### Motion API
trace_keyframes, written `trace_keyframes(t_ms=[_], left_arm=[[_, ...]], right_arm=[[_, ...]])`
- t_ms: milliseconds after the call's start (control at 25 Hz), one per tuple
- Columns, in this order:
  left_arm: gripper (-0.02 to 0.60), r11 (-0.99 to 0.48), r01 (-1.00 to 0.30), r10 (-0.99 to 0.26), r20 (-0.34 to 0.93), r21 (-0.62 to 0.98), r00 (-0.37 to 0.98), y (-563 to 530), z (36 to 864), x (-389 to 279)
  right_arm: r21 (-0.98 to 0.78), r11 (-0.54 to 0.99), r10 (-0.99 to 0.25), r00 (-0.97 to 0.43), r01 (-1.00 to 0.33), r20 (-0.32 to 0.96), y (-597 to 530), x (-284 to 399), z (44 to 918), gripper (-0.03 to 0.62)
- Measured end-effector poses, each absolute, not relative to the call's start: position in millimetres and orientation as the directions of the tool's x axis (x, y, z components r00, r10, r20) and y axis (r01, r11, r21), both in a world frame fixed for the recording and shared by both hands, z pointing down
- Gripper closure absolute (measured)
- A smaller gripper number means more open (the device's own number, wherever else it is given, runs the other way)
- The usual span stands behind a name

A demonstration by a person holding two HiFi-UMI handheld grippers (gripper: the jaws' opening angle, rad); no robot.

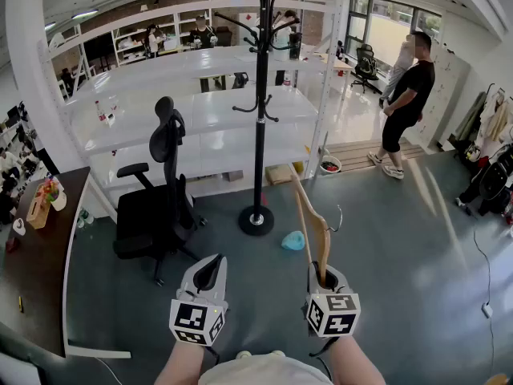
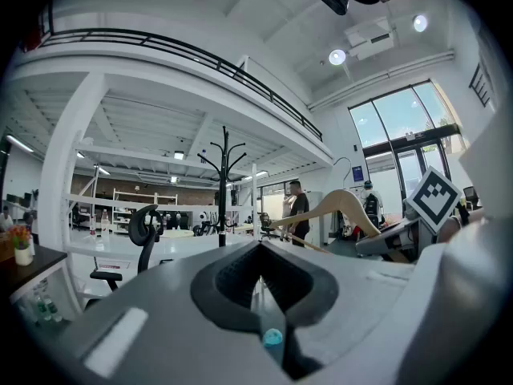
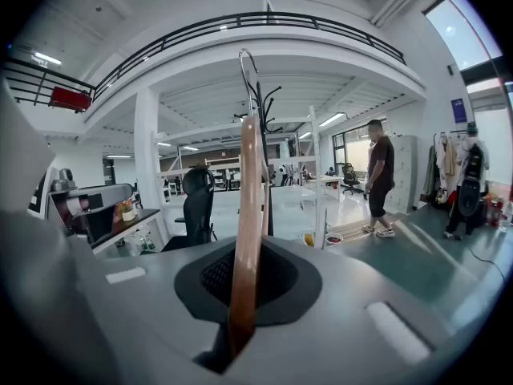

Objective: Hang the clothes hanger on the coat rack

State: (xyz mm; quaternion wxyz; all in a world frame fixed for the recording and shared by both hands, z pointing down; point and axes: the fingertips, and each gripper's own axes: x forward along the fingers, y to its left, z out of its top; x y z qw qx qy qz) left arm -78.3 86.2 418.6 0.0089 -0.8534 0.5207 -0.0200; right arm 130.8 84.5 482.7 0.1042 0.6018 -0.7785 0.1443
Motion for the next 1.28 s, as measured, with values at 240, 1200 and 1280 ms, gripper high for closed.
trace_keyframes(t_ms=[240,1200,1280], left_arm=[[0.581,-0.459,-0.888,-0.888,0.029,-0.035,0.458,87,420,-82],[0.581,-0.475,-0.880,-0.879,0.042,0.000,0.474,88,441,-131],[0.581,-0.477,-0.879,-0.879,0.035,-0.008,0.476,89,440,-138]], right_arm=[[-0.099,0.241,-0.902,-0.260,-0.966,0.345,85,125,485,0.568],[-0.116,0.180,-0.901,-0.211,-0.977,0.379,87,90,504,0.566],[-0.120,0.177,-0.902,-0.210,-0.977,0.378,85,83,505,0.566]])
